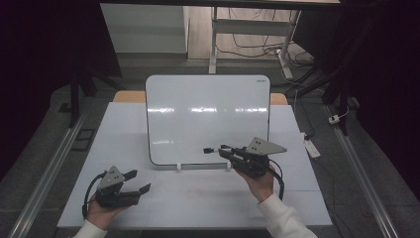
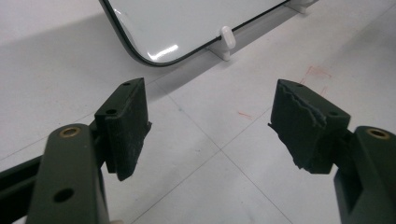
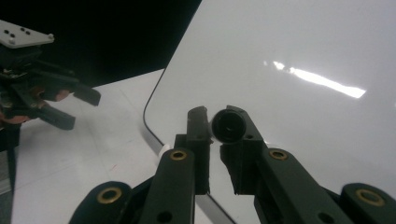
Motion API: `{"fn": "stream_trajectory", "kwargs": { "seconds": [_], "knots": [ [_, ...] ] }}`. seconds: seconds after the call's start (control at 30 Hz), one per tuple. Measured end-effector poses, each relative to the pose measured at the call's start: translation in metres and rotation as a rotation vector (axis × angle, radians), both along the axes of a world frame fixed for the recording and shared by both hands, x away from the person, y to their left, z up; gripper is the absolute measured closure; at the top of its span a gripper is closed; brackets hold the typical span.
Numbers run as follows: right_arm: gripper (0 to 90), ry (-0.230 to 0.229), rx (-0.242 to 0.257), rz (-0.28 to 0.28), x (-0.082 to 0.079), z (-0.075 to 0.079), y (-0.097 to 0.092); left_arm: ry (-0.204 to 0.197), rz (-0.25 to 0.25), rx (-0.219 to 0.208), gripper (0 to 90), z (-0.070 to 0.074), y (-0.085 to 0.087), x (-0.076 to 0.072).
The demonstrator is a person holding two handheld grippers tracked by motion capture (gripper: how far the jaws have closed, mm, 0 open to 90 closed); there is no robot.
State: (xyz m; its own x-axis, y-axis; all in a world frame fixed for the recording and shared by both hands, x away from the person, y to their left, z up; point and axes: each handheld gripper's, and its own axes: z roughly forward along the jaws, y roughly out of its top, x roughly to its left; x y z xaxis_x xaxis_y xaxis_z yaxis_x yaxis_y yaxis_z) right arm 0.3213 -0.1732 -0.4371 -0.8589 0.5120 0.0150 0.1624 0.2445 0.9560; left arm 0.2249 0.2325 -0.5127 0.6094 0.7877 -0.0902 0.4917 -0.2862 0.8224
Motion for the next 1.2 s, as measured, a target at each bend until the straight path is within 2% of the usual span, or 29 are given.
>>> {"fn": "stream_trajectory", "kwargs": {
  "seconds": [0.23, 0.57, 0.63, 0.93, 1.2],
  "knots": [
    [79.7, 0.023, -0.018, 0.028, -0.003, -0.003, 0.002, -0.054, -0.024, 0.047, 30.3, 0.008, -0.013, 0.002],
    [79.7, 0.072, -0.043, 0.066, -0.006, -0.009, 0.009, -0.122, -0.124, 0.145, 31.4, 0.029, -0.060, 0.016],
    [79.7, 0.077, -0.046, 0.072, -0.006, -0.010, 0.011, -0.135, -0.146, 0.150, 31.7, 0.034, -0.071, 0.020],
    [79.6, 0.099, -0.049, 0.080, -0.007, -0.012, 0.013, -0.142, -0.253, 0.191, 33.1, 0.047, -0.114, 0.038],
    [79.6, 0.115, -0.051, 0.085, -0.007, -0.013, 0.016, -0.162, -0.300, 0.213, 36.3, 0.052, -0.130, 0.042]
  ]
}}
